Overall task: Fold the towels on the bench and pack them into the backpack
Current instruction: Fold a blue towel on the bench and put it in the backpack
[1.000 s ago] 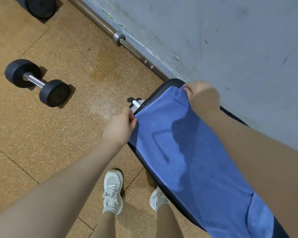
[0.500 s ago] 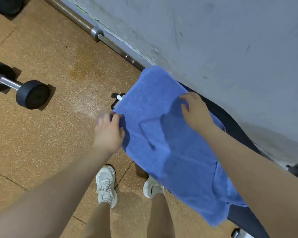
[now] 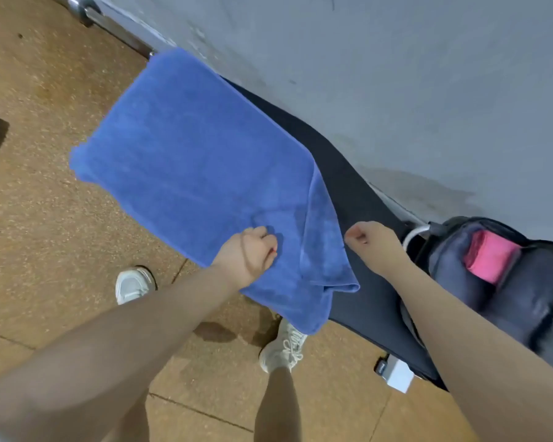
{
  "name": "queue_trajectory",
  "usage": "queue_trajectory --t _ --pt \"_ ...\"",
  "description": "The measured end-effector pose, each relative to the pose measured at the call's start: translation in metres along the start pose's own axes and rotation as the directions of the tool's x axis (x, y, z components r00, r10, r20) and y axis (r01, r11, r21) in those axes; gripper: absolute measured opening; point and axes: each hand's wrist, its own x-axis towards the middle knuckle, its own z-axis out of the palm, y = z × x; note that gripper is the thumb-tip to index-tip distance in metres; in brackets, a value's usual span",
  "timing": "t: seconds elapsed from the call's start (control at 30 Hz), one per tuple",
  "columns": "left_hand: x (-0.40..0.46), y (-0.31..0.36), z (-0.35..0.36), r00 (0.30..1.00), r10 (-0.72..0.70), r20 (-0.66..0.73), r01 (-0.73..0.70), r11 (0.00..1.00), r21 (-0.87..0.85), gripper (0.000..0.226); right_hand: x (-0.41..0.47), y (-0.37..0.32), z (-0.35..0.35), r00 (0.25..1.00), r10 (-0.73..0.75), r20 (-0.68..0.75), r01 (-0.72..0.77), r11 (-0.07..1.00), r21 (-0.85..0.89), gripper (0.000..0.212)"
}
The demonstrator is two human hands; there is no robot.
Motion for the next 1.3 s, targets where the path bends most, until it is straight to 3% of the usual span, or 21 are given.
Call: queue_trajectory --t 0.13,0.23,0.33,0.43,0.53,0.6,0.7,0.77,0.87,1.0,1.17,1.3 --pt "0.002 0.049 0.057 0.983 -0.093 0.160 0.085 0.995 0.056 0.029 -0.001 0.031 0.038 0.962 -0.270 0.031 0.271 0.962 -0.044 0.017" --pt "0.001 0.072 0.100 0.973 -0.115 0.201 0.091 0.988 0.128 0.032 -0.001 0.041 0.066 0.860 -0.505 0.071 0.501 0.811 -0.302 0.033" --pt "-0.003 0.081 0.122 0.995 -0.060 0.081 0.042 0.979 0.201 0.033 -0.001 0.050 0.081 0.764 -0.645 0.010 0.583 0.684 -0.440 0.045" --pt "-0.010 0.092 0.137 0.989 -0.129 -0.066 0.140 0.972 0.187 0.043 0.006 0.061 0.088 0.697 -0.704 -0.136 0.627 0.690 -0.361 0.023" --pt "-0.007 0.111 0.151 0.937 -0.349 -0.022 0.349 0.929 0.127 0.052 0.009 0.069 0.075 0.751 -0.586 -0.306 0.572 0.808 -0.142 0.026" --pt "-0.001 0.121 0.160 0.891 -0.449 -0.062 0.453 0.877 0.162 0.057 0.011 0.079 0.059 0.842 -0.430 -0.325 0.508 0.835 0.211 0.031" --pt "0.004 0.130 0.164 0.861 -0.496 -0.109 0.508 0.847 0.156 0.054 0.015 0.090 0.033 0.974 -0.145 -0.172 0.224 0.693 0.685 0.021" --pt "0.004 0.133 0.164 0.857 -0.505 -0.102 0.516 0.843 0.156 0.048 0.014 0.098 0.022 0.998 -0.008 -0.063 0.055 0.607 0.793 0.015" --pt "0.001 0.135 0.158 0.857 -0.506 -0.100 0.515 0.829 0.218 0.034 0.012 0.112 0.020 0.993 0.070 -0.094 0.025 0.655 0.755 0.013" --pt "-0.001 0.139 0.151 0.905 -0.422 -0.052 0.417 0.858 0.298 0.034 0.012 0.127 0.019 0.968 0.149 -0.199 0.033 0.716 0.697 0.030" --pt "-0.009 0.153 0.149 0.965 -0.262 -0.011 0.262 0.959 0.111 0.048 0.016 0.145 0.000 0.919 0.202 -0.338 0.004 0.853 0.521 0.015" --pt "-0.013 0.149 0.159 0.973 -0.174 0.148 0.138 0.963 0.230 0.070 0.014 0.160 -0.006 0.914 0.257 -0.314 -0.170 0.945 0.278 0.037"
